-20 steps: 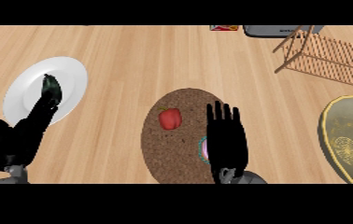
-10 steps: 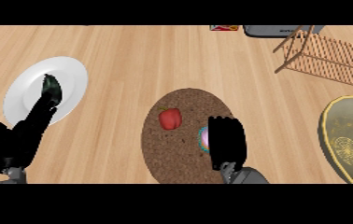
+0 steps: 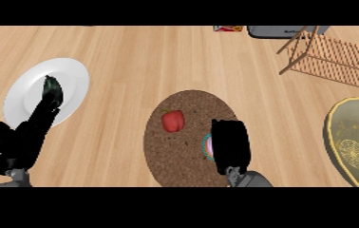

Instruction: Pick the cupcake from the placemat and place it in the tiered shelf

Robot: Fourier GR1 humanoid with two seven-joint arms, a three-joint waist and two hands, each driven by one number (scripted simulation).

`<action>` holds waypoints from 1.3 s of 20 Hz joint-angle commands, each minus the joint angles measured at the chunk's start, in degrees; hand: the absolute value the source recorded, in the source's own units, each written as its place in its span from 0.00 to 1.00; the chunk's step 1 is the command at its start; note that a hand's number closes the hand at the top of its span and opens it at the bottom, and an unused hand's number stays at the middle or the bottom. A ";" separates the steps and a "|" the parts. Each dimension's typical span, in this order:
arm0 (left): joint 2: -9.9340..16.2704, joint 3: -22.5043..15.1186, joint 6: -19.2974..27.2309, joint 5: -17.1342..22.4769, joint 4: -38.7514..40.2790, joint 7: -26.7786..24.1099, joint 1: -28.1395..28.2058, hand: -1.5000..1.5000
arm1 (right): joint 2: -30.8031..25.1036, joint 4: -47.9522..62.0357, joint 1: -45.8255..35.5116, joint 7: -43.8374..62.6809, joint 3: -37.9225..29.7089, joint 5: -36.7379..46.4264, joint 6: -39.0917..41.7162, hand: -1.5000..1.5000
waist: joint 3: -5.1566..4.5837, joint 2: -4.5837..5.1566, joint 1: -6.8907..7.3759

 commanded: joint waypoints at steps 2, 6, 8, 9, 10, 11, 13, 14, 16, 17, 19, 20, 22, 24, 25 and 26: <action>-0.89 -0.74 0.96 -1.02 -5.95 4.24 1.49 0.50 | 1.93 -0.97 -1.95 -0.02 1.55 3.21 -0.22 1.00 | 0.06 0.09 0.12; -0.07 1.25 -1.11 -0.59 2.06 -2.28 -0.22 0.50 | -6.41 -12.96 2.75 -6.90 -1.61 -0.53 -1.63 1.00 | 0.04 0.11 -0.63; -0.73 0.97 0.06 -0.46 -0.48 -0.53 0.90 0.50 | -13.86 -15.30 4.35 -17.42 -11.46 -9.05 -6.86 1.00 | 0.16 0.14 -1.54; 0.12 1.32 -0.84 0.32 -2.31 0.57 2.20 0.50 | -15.34 -16.54 4.29 -20.86 -15.86 -12.96 -7.98 1.00 | 0.30 0.04 -1.62; 0.00 1.50 -0.72 0.06 -0.82 -0.66 1.84 0.50 | -17.30 -15.82 4.23 -24.81 -19.69 -16.56 -8.67 1.00 | 0.37 0.38 -2.38; -0.85 1.34 0.00 0.43 -1.08 0.79 1.33 0.50 | -17.64 -16.03 4.06 -27.38 -23.09 -20.24 -9.04 1.00 | 0.49 0.43 -2.80; -0.41 1.48 -0.80 -0.04 -1.82 -1.61 4.30 0.50 | -21.13 -15.74 4.68 -33.40 -30.56 -27.05 -8.84 1.00 | 0.37 0.19 -1.85; 0.24 1.91 -0.89 -0.06 -1.61 -1.47 3.98 0.50 | -23.23 -15.15 6.52 -36.90 -33.82 -30.19 -8.94 1.00 | 0.35 0.16 -2.30; 1.23 2.24 -1.93 1.23 -3.27 0.79 2.75 0.50 | -26.88 -14.63 6.64 -41.64 -41.01 -37.17 -5.75 1.00 | 0.26 -0.03 -2.13; -0.33 2.26 -0.55 0.53 -0.49 -0.96 2.77 0.50 | -28.76 -13.26 6.28 -44.04 -45.05 -40.08 -5.18 1.00 | 0.19 0.13 -2.54; 0.77 2.61 -1.77 1.24 -0.96 -0.47 1.87 0.50 | -30.30 -10.93 6.16 -46.94 -51.24 -47.16 -1.93 1.00 | 0.14 0.04 -2.11; 1.47 3.11 -2.54 1.56 -0.43 -0.99 1.86 0.50 | -32.16 -8.70 6.15 -48.41 -54.43 -49.57 -0.22 1.00 | 0.11 0.07 -1.75; -0.11 2.72 -1.54 0.93 -0.62 -2.56 3.75 0.50 | -32.31 -11.36 8.28 -46.86 -59.25 -57.69 5.81 1.00 | 0.02 -0.31 -2.66; -0.38 1.69 -1.59 0.68 0.28 -1.01 1.15 0.50 | -34.40 -5.94 4.04 -47.03 -64.66 -63.60 8.64 1.00 | 0.02 -0.02 -1.96; 0.05 1.79 -1.47 0.39 -0.96 -0.65 1.84 0.50 | -36.09 -4.38 2.84 -45.02 -67.55 -66.86 11.24 1.00 | 0.02 -0.11 -1.62; -1.79 0.69 -0.01 -0.83 -2.46 -1.39 4.17 0.50 | -36.63 -4.40 5.05 -45.60 -70.57 -69.80 12.77 1.00 | 0.04 -0.32 -1.92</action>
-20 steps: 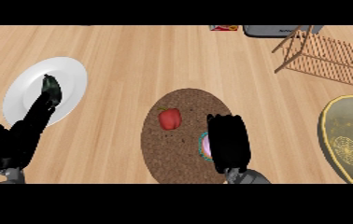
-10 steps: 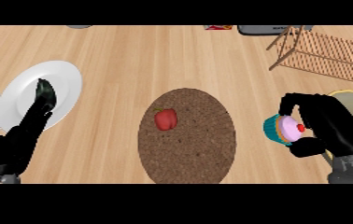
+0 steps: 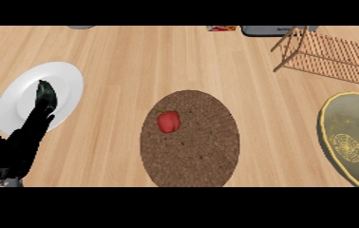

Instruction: Pick the cupcake from the placemat and place it in the tiered shelf

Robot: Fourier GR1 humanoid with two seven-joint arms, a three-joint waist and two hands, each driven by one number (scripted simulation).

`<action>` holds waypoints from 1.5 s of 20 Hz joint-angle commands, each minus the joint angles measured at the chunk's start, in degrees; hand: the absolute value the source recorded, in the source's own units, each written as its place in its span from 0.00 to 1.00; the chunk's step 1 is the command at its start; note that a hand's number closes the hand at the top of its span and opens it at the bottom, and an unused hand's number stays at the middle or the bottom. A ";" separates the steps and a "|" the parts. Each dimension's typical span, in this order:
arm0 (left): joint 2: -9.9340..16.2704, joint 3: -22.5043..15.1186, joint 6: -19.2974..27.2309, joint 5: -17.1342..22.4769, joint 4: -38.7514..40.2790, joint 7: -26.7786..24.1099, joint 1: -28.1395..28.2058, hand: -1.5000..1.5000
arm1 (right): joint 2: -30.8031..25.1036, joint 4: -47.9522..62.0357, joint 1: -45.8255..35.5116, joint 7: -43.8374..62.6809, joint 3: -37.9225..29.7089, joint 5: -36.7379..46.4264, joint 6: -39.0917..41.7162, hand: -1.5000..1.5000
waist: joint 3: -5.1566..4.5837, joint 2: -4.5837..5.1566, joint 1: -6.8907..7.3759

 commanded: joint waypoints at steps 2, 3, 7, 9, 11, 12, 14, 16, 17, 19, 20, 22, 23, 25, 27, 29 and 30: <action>0.75 0.62 -0.47 0.25 -1.61 0.68 0.76 0.50 | -5.44 4.60 -0.49 1.54 -14.64 -15.50 8.69 1.00 | -0.05 -0.08 0.65; -0.87 -0.14 0.71 -0.15 -0.34 0.78 -0.67 0.50 | -7.60 5.08 -0.47 2.39 -17.24 -18.39 11.11 1.00 | -0.07 -0.04 0.36; -0.94 -0.68 0.22 -1.83 1.59 -1.66 -0.25 0.50 | -12.02 7.62 -2.58 7.78 -22.91 -24.07 12.89 1.00 | -0.08 0.15 1.19; 1.08 0.69 -0.73 -0.40 0.81 1.74 -3.36 0.50 | -14.18 9.69 -4.48 10.05 -23.62 -26.64 13.63 1.00 | -0.06 0.19 1.42; 0.92 1.05 -2.04 -0.44 3.50 -0.81 -2.15 0.50 | -13.99 9.88 -6.47 9.95 -22.07 -24.31 9.64 1.00 | -0.06 0.26 1.76; 1.67 1.81 -1.68 1.03 -0.13 2.22 -3.17 0.50 | -20.08 17.70 -7.08 6.10 -26.17 -24.46 12.38 1.00 | -0.01 0.26 1.85; -0.24 -0.34 0.07 -2.32 5.78 -0.18 -6.38 0.50 | -18.97 14.64 -12.06 13.82 -21.25 -24.95 7.02 1.00 | -0.08 0.40 1.91; -0.40 0.12 0.17 -1.79 4.87 0.50 -5.51 0.50 | -23.17 16.63 -9.36 8.32 -23.68 -19.55 7.28 1.00 | -0.04 0.43 1.72; 1.42 1.15 -2.50 -0.22 2.23 -0.67 -2.80 0.50 | -27.14 17.98 -12.39 10.35 -21.13 -17.21 5.70 1.00 | -0.06 0.53 2.86; -0.15 0.03 -1.03 -1.96 5.38 -1.19 -4.67 0.50 | -28.28 25.49 -13.77 3.66 -18.28 -13.48 3.94 1.00 | -0.02 0.61 2.68; -1.23 -0.85 -0.66 -2.81 3.07 -2.10 -2.18 0.50 | -26.54 20.50 -12.47 7.01 -19.60 -15.59 3.82 1.00 | -0.04 0.35 2.15; -0.38 -0.19 -2.42 -0.76 2.53 -0.03 -3.38 0.50 | -32.14 28.05 -18.45 7.37 -14.60 -14.28 3.36 1.00 | -0.04 0.50 2.97; -2.05 -1.72 0.22 -2.91 3.03 1.12 -5.15 0.50 | -32.21 30.55 -16.08 1.88 -15.71 -12.65 3.87 1.00 | -0.01 0.47 2.43; 0.71 0.71 -2.22 -1.10 3.71 0.06 -5.40 0.50 | -32.48 30.61 -21.63 5.30 -8.98 -11.03 0.24 1.00 | -0.05 0.59 3.23; -0.92 -0.86 -1.60 -1.76 -1.11 1.10 -2.16 0.50 | -33.62 37.50 -24.86 2.75 -7.43 -11.02 -0.04 1.00 | -0.02 0.56 3.56; -1.22 -0.47 -1.25 -2.10 1.36 0.70 -2.98 0.50 | -32.55 38.35 -23.04 -0.16 -6.71 -8.40 -2.09 1.00 | -0.02 0.50 2.83; -0.46 -0.10 -1.74 -2.23 4.76 -0.71 -6.04 0.50 | -33.97 39.33 -27.38 1.47 -4.03 -7.42 -3.76 1.00 | -0.05 0.65 3.16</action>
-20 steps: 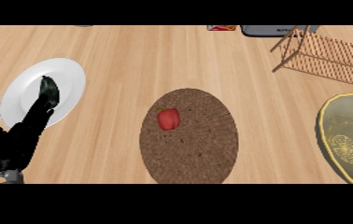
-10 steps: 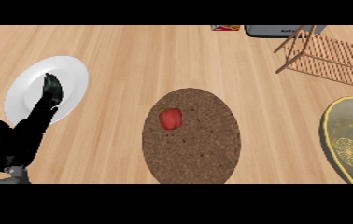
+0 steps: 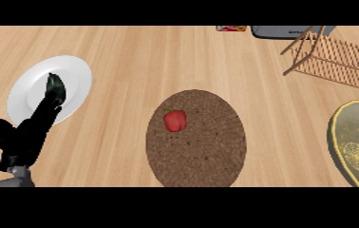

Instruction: Pick the cupcake from the placemat and place it in the tiered shelf

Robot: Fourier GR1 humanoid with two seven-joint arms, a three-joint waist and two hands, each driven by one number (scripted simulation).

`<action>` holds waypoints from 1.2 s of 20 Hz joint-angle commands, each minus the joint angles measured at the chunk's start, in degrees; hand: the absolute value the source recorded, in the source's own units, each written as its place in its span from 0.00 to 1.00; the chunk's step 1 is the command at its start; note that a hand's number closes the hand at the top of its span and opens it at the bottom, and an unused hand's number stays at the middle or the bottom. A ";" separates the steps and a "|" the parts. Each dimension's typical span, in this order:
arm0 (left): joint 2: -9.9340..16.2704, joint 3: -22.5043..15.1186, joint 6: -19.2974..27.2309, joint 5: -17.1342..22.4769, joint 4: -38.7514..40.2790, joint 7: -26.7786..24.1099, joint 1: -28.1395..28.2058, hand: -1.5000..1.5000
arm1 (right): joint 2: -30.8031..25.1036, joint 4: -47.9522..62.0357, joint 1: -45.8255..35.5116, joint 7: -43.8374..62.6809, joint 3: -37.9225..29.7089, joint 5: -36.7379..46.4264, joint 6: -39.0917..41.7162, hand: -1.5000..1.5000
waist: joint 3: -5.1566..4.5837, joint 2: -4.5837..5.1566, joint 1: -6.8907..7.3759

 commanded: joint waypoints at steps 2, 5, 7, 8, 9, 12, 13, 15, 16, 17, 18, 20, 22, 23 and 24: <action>-2.80 -3.08 2.38 -2.62 -2.27 1.90 -0.47 0.50 | -1.91 10.49 -5.46 -6.21 5.81 5.88 -5.44 1.00 | 0.04 0.15 0.53; -0.63 -0.66 0.38 -1.36 -1.42 -0.49 1.25 0.50 | -0.01 12.89 -10.46 -5.68 10.45 9.56 -10.50 1.00 | 0.00 0.22 1.00; -0.55 -0.50 0.26 -0.24 -2.17 2.78 -1.25 0.50 | -0.36 17.23 -13.34 -7.98 13.01 11.65 -10.32 1.00 | 0.02 0.25 0.94; -0.72 -0.07 0.84 -1.07 -4.60 0.26 2.98 0.50 | 2.29 15.68 -11.68 -7.97 12.98 12.10 -12.67 1.00 | 0.02 0.05 0.58; 1.59 1.64 -2.32 1.97 -0.97 2.42 -1.09 0.50 | 1.18 19.03 -15.85 -7.60 14.64 13.71 -13.08 1.00 | 0.01 0.32 1.13; 0.42 0.63 -0.35 0.69 -4.65 4.29 -0.09 0.50 | 2.36 25.64 -18.42 -10.90 14.87 14.70 -14.03 1.00 | 0.06 0.24 1.11; -1.03 -1.24 0.25 -0.28 -5.78 5.09 0.04 0.50 | 4.28 26.17 -20.19 -10.20 15.35 14.72 -15.00 1.00 | 0.06 0.25 1.19; -1.66 -0.88 0.95 -1.37 0.10 0.74 -2.07 0.50 | 3.85 32.34 -20.35 -15.12 14.08 14.97 -15.76 1.00 | 0.08 0.58 1.15; -2.60 -2.11 1.56 -2.03 -4.35 1.93 0.84 0.50 | 2.73 34.34 -20.52 -16.38 14.06 15.39 -14.91 1.00 | 0.12 0.43 1.35; -0.91 0.00 -0.90 0.12 -3.97 0.16 2.89 0.50 | 5.35 33.90 -21.84 -12.99 15.57 16.84 -17.61 1.00 | 0.07 0.38 1.59; 0.58 1.00 -0.57 0.11 1.65 1.44 -4.39 0.50 | 1.73 37.16 -23.82 -15.40 14.71 16.59 -14.56 1.00 | 0.10 0.87 1.45; -1.23 -1.04 0.91 -2.12 -0.58 0.56 -1.76 0.50 | 6.27 37.91 -23.25 -15.40 17.35 19.57 -19.37 1.00 | 0.10 0.61 1.40; -3.15 -2.38 1.23 -2.68 0.85 -1.11 -1.68 0.50 | 4.29 42.14 -24.60 -11.44 13.39 17.47 -21.17 1.00 | 0.13 0.87 1.40; -1.16 -1.13 -0.54 -0.90 -1.92 1.35 -0.63 0.50 | 4.21 43.55 -25.66 -11.38 14.14 18.50 -21.41 0.00 | 0.18 0.82 2.14; -0.11 0.13 -1.16 -0.16 0.25 1.32 -2.13 0.50 | 6.47 42.94 -27.47 -10.50 15.71 19.91 -23.40 0.00 | 0.11 0.75 1.82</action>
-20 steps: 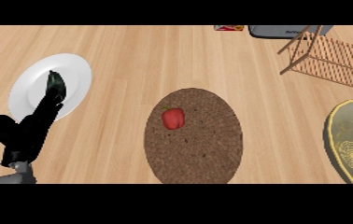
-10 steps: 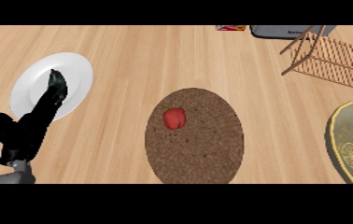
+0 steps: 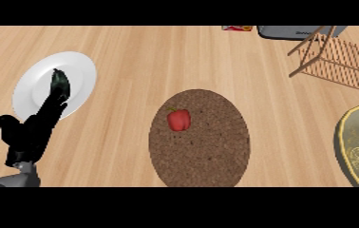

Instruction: Pick the cupcake from the placemat and place it in the tiered shelf

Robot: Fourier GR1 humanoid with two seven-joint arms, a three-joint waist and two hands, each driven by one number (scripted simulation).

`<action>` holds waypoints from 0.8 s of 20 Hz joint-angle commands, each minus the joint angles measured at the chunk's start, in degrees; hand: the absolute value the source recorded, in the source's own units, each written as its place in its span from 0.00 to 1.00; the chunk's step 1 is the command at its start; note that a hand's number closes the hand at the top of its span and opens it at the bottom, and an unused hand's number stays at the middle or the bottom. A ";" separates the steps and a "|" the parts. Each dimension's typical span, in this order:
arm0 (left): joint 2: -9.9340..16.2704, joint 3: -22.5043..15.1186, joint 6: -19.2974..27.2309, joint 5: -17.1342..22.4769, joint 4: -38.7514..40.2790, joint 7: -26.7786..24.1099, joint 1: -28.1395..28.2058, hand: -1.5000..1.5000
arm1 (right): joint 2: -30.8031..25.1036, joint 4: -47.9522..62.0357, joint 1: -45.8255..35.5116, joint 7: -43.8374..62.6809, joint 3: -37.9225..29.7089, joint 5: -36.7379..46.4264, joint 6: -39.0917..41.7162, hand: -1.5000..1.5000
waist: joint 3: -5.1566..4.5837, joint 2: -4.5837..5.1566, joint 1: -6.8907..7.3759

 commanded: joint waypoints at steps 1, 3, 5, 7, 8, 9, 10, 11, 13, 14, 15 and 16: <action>-1.13 -1.35 0.18 -1.20 0.75 -1.87 0.10 0.50 | -1.70 4.73 -2.75 -1.17 2.09 3.49 -0.36 0.00 | 0.03 0.28 0.45; 1.71 1.49 -1.70 1.48 1.10 0.73 -1.37 0.50 | 1.08 5.57 -0.42 -5.35 2.91 4.95 -5.03 0.00 | 0.09 0.31 0.38; 1.14 0.92 -0.90 1.44 -1.79 3.37 -0.87 0.50 | 1.53 6.49 -1.86 -6.91 2.89 5.13 -4.87 0.00 | 0.09 0.02 0.24; -0.75 -0.29 0.36 -0.58 1.08 -1.01 -0.63 0.50 | 2.43 8.53 -4.03 -6.78 1.24 3.75 -4.84 0.00 | 0.09 0.33 0.58; 0.86 1.10 -1.72 0.49 3.55 -3.10 -0.33 0.50 | -0.06 8.91 -4.73 -7.30 0.58 3.24 -2.41 0.00 | 0.05 0.25 0.15; 0.36 0.80 -1.19 1.02 -0.65 -0.21 1.23 0.50 | 0.19 9.47 -5.17 -7.42 0.23 3.03 -2.56 0.00 | 0.10 0.12 0.63; -1.77 -1.39 1.04 -1.59 0.15 -0.33 0.92 0.50 | 0.21 10.01 -4.45 -8.71 -0.61 2.19 -2.06 0.00 | 0.09 0.02 -0.17; 0.02 1.20 1.01 -0.50 1.83 -1.34 -0.97 0.50 | -0.85 10.84 -5.14 -8.51 -1.85 0.87 0.42 0.00 | 0.07 0.07 -0.35; -0.87 -0.05 0.29 -0.49 -0.09 -1.09 1.17 0.50 | 1.35 11.74 -6.87 -6.21 -2.82 -0.20 0.42 0.00 | 0.06 -0.01 0.11; -0.45 -0.35 -0.22 0.37 -2.81 2.19 0.29 0.50 | 1.15 12.94 -4.97 -7.95 -4.46 -1.55 -0.46 0.00 | 0.14 -0.06 -0.09; -2.20 -1.51 1.49 -1.55 -3.16 -0.44 2.42 0.50 | -2.82 13.89 -6.78 -5.88 -5.27 -2.41 5.16 0.00 | 0.16 0.02 0.28; 0.00 0.63 0.18 0.80 -1.79 2.98 -0.99 0.50 | -2.40 14.82 -6.57 -5.70 -6.50 -3.65 5.69 0.00 | 0.17 0.10 -0.20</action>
